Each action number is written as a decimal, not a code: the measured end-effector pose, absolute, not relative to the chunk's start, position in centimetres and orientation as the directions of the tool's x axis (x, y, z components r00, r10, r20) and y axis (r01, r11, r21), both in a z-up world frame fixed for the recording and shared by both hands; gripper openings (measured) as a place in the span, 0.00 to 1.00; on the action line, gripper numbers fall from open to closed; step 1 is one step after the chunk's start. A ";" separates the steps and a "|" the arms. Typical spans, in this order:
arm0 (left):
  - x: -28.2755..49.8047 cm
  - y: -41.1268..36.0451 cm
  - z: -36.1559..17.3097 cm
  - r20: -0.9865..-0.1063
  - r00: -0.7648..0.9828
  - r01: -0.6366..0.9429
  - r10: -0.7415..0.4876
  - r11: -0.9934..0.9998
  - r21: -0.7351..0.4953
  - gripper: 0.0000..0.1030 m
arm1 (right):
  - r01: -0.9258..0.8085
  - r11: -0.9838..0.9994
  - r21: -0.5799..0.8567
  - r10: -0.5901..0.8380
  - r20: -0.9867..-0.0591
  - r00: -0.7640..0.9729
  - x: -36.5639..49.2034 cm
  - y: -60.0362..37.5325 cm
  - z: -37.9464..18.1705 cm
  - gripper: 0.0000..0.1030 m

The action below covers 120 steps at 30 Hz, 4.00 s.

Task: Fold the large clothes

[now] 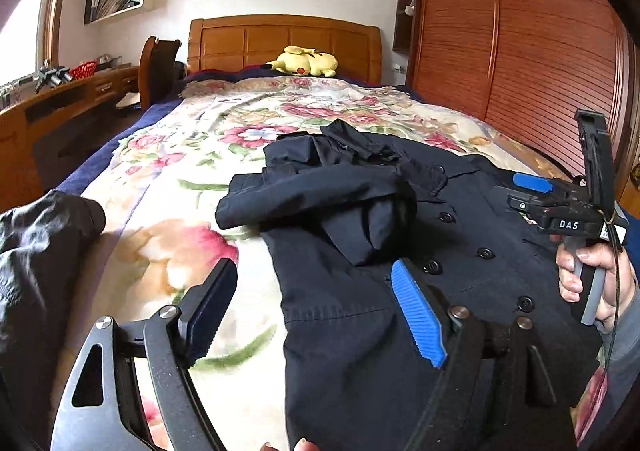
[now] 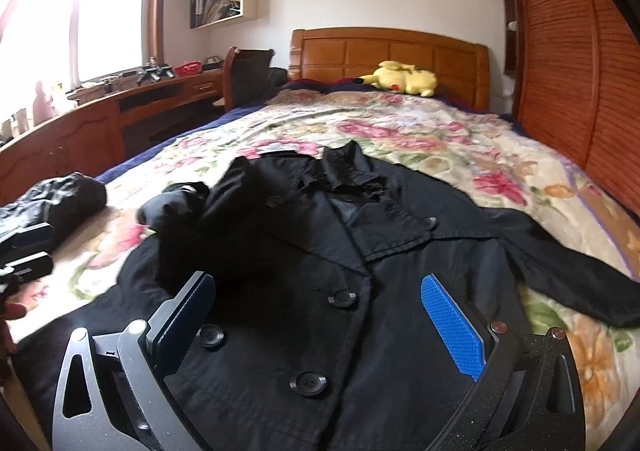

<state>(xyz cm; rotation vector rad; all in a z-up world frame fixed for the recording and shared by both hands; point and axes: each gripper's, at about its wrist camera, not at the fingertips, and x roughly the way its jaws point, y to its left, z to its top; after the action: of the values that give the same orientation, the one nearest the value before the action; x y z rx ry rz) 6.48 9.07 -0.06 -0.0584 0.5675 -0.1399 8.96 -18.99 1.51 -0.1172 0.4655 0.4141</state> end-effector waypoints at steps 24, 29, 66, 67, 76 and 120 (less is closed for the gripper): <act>5.7 16.3 -0.1 -0.511 0.860 -0.039 0.007 0.998 -0.051 0.78 | -0.645 0.735 -0.209 0.399 -0.636 0.660 15.7 -1.5 4.1 0.98; 5.7 17.7 -0.2 -0.510 0.860 -0.050 0.000 0.995 -0.083 0.78 | -0.705 0.667 -0.243 0.364 -0.719 0.592 17.1 1.3 2.3 0.92; 6.9 3.8 2.3 -0.482 0.852 0.199 -0.204 0.978 -0.062 0.78 | -0.181 0.979 -0.096 0.097 -0.561 0.822 17.9 -24.7 6.6 0.35; 6.9 3.6 2.2 -0.483 0.851 0.203 -0.208 0.977 -0.062 0.78 | -0.184 0.978 -0.101 0.096 -0.565 0.820 16.9 -24.9 6.6 0.46; 7.8 1.2 1.8 -0.497 0.836 0.232 -0.232 0.971 -0.063 0.78 | -0.169 0.971 -0.170 0.043 -0.571 0.820 14.4 -27.1 8.2 0.60; 8.1 -0.3 0.8 -0.511 0.831 0.230 -0.219 0.972 -0.043 0.78 | -0.144 0.976 -0.161 0.019 -0.600 0.800 8.9 -30.2 4.3 0.06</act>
<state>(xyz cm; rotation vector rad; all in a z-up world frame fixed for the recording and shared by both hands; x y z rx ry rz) 8.11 -0.27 0.83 0.0204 0.5390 -0.2378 8.86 -30.19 4.35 -0.2035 0.6391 0.0877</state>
